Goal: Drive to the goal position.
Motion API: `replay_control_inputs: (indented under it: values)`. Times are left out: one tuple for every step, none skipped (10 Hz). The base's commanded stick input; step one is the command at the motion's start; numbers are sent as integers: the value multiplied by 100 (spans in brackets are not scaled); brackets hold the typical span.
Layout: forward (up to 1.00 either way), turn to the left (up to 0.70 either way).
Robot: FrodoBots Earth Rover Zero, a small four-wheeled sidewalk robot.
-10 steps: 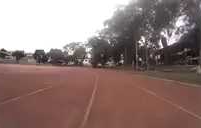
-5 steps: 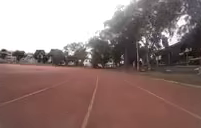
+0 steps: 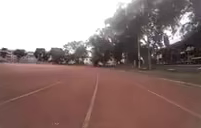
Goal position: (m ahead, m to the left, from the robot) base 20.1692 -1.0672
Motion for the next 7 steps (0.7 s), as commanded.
replay_control_inputs:
  values:
    - [50,0]
    - [50,0]
    - [50,0]
    - [50,0]
    - [50,0]
    - [50,0]
    - [50,0]
